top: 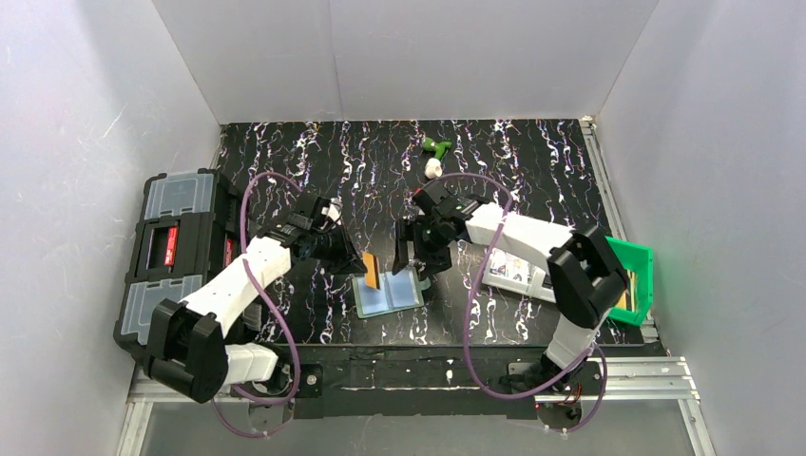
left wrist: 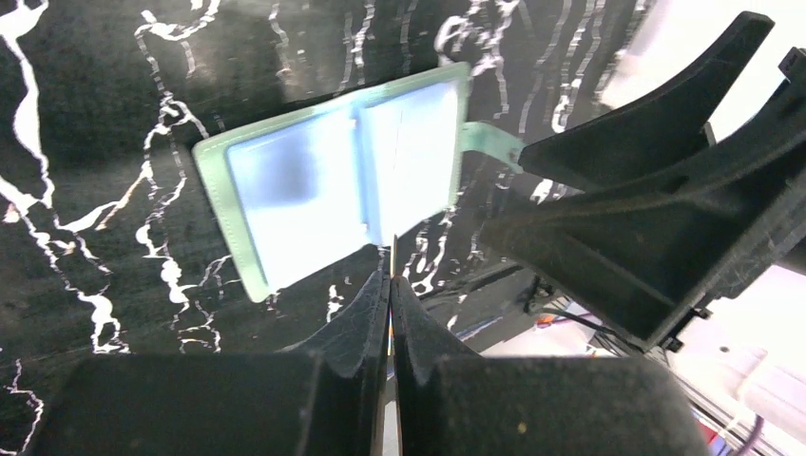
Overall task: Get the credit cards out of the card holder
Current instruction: Remove the credit card from the card holder, then place the credit card in the storage box, then close the card holder at the center of the board.
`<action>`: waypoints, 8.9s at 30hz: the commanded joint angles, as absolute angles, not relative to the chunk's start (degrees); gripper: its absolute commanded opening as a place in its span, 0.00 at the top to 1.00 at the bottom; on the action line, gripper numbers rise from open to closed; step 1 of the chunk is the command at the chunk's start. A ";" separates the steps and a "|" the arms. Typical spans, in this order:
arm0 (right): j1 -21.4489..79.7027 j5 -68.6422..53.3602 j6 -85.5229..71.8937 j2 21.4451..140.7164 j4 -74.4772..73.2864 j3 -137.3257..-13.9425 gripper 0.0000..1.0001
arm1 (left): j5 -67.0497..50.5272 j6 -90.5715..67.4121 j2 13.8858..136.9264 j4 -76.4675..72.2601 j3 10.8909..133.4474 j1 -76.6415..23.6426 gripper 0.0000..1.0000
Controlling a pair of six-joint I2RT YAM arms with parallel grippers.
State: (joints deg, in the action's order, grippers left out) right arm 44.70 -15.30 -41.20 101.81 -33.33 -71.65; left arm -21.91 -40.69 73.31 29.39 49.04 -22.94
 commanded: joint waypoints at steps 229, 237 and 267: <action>48.20 -3.94 -37.52 107.09 -40.79 -75.24 0.85 | -21.19 -52.22 90.98 20.00 53.87 -34.54 0.84; 47.84 -1.90 -38.36 103.10 -41.67 -74.55 0.71 | -18.30 -52.73 95.31 21.00 54.10 -34.55 0.90; 45.08 -14.43 -42.82 110.87 -31.57 -73.48 0.78 | -16.63 -48.75 93.65 26.44 57.81 -34.72 1.00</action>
State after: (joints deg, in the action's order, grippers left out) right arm 45.85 -15.45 -42.38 110.74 -33.08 -74.86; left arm -18.67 -51.03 96.33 22.19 54.99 -34.61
